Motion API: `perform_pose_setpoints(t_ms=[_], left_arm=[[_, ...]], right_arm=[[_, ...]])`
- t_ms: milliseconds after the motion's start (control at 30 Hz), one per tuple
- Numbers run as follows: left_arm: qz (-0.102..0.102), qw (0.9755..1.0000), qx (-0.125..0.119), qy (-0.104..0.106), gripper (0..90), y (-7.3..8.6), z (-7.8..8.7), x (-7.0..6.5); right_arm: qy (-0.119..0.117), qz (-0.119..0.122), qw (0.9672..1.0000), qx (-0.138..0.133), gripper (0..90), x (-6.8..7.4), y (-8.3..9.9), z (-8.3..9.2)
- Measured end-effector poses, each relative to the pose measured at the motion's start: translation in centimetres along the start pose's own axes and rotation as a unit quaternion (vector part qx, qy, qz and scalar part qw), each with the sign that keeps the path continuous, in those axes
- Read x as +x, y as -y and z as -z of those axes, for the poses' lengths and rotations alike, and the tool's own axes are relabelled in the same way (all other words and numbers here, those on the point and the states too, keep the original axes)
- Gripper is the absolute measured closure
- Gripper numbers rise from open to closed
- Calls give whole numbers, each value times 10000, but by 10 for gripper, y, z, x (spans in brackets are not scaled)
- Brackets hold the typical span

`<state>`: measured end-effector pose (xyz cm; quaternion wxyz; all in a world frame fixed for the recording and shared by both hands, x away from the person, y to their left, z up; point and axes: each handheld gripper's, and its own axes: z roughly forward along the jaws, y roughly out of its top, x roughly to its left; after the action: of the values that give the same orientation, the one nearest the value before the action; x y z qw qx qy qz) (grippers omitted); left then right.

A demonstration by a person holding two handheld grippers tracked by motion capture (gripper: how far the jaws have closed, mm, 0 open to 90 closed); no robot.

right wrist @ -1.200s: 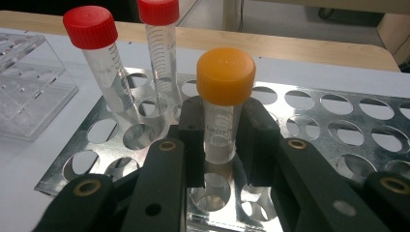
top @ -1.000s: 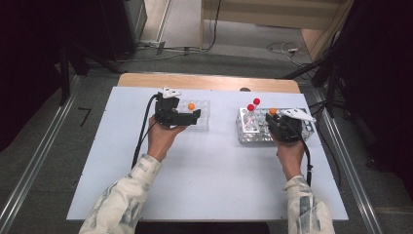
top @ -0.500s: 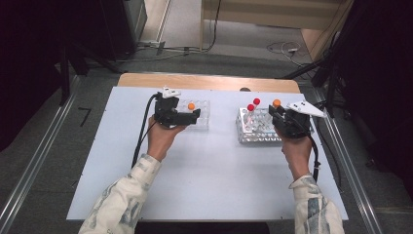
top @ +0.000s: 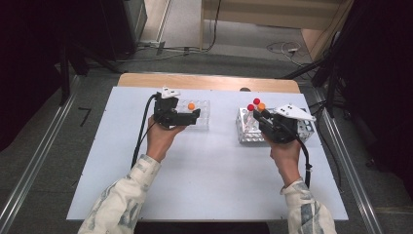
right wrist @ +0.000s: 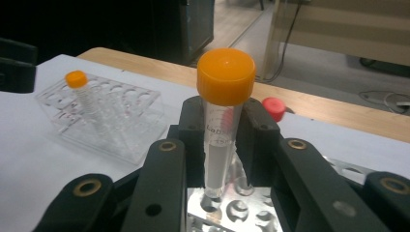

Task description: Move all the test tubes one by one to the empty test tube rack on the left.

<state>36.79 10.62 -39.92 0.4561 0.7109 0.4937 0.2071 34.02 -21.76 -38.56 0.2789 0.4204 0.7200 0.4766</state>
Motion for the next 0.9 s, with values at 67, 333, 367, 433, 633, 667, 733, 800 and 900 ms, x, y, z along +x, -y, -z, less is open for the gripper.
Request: perform_pose_setpoints(t_ms=[67,333,367,433,633,667,733,800,900], left_arm=[[13,10000,-2,4,69,1,1,0],[0,10000,-30,40,70,1,4,-2],[6,10000,-27,47,70,1,4,-2],[-3,10000,-27,61,71,1,5,-2],[-31,9999,-54,89,72,1,8,-3],[-21,9999,-57,94,72,1,8,-4],[-15,9999,-59,103,72,1,8,-4],[-23,9999,-61,112,77,2,9,-4],[-9,9999,-82,128,78,2,9,-5]], right_arm=[[-77,38,10000,32,710,6,2,-2],[-338,171,9991,163,710,28,6,-17],[-372,180,9990,186,710,31,7,-19],[-435,200,9986,219,710,36,9,-24],[-576,266,9976,288,710,50,10,-34],[-586,266,9975,301,710,52,11,-36],[-621,258,9972,327,710,55,11,-40],[-644,257,9970,348,711,58,12,-44],[-678,258,9966,396,710,62,14,-50]])
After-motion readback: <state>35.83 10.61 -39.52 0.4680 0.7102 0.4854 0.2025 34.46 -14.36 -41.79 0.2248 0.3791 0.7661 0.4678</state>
